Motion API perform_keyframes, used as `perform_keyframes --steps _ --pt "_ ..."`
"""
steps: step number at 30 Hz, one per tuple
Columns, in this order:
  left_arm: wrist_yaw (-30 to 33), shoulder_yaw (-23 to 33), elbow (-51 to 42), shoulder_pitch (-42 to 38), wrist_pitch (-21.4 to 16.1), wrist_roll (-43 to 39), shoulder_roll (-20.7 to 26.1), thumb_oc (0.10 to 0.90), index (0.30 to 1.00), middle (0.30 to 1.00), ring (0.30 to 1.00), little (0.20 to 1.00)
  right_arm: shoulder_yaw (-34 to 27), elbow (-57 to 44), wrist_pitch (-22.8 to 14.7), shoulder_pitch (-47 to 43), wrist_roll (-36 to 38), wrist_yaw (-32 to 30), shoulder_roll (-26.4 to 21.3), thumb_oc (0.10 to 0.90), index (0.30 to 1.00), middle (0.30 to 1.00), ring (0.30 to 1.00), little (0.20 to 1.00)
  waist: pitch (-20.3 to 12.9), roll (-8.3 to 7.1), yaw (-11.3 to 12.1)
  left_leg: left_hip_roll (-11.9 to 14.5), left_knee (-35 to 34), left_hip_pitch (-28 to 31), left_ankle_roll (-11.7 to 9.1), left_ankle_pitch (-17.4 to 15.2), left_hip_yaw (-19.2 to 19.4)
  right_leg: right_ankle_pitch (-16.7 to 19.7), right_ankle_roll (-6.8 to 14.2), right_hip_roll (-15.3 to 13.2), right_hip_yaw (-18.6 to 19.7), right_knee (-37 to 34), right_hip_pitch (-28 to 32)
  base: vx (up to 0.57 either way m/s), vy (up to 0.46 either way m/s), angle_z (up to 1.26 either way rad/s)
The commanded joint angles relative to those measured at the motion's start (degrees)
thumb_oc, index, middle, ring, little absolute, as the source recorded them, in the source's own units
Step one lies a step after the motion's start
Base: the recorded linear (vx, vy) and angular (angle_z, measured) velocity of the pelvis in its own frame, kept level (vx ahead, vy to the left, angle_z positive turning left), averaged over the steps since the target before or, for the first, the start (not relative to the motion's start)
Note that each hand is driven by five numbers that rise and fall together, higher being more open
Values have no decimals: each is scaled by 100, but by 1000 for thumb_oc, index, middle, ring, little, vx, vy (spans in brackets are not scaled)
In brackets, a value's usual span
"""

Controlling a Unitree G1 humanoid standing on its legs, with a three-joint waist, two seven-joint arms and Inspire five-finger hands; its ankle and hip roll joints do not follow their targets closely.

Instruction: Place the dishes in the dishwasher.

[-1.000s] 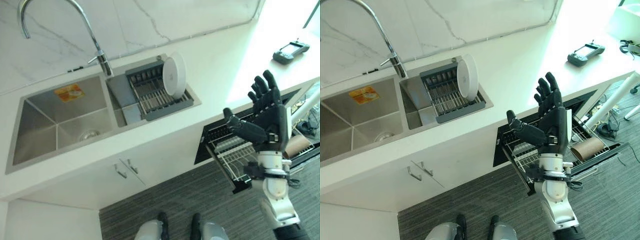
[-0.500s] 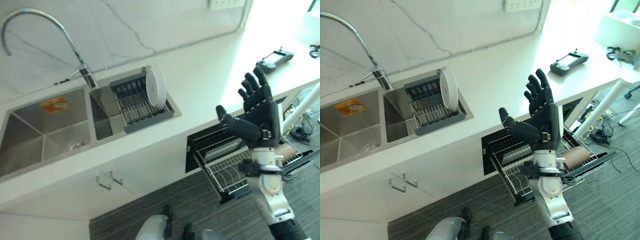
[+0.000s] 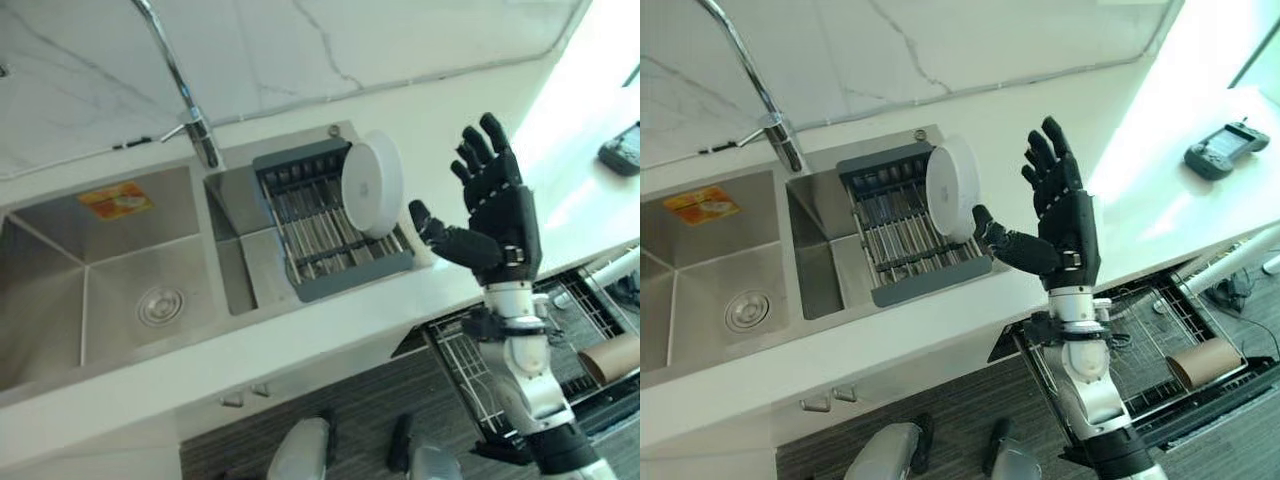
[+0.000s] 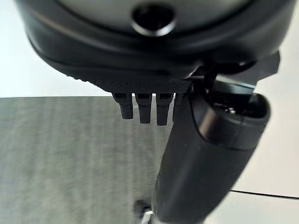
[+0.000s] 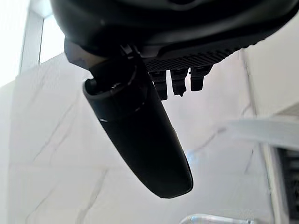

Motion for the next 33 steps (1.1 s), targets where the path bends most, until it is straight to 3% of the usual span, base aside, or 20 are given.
perform_keyframes --steps 1,14,20,33 --pt "192 -95 159 353 -42 547 168 800 900 900 900 900 -434 -740 -486 -334 9 5 -81 800 900 900 900 900 -498 -53 -123 213 -441 267 58 -579 183 -948 191 83 -173 -69 434 71 -46 8" --pt "33 -302 253 317 -17 685 303 800 900 900 900 900 -278 -728 247 -1073 31 -708 -126 800 900 900 900 900 -576 56 -1 207 -441 169 -59 -503 -46 -1084 121 62 -288 -69 562 70 -17 6" --pt "13 -325 334 347 13 698 371 800 900 900 900 900 -163 -329 545 -1330 520 -729 41 800 900 900 900 900 -585 94 86 179 -441 238 -46 -505 -89 -1102 115 19 -319 -69 655 76 16 6" --pt "-74 -419 209 329 45 782 417 800 900 900 900 900 -81 469 820 -1730 559 -962 230 800 900 900 900 900 -482 154 234 197 -441 215 -81 -432 -135 -1098 105 -80 -484 -69 736 37 26 6"
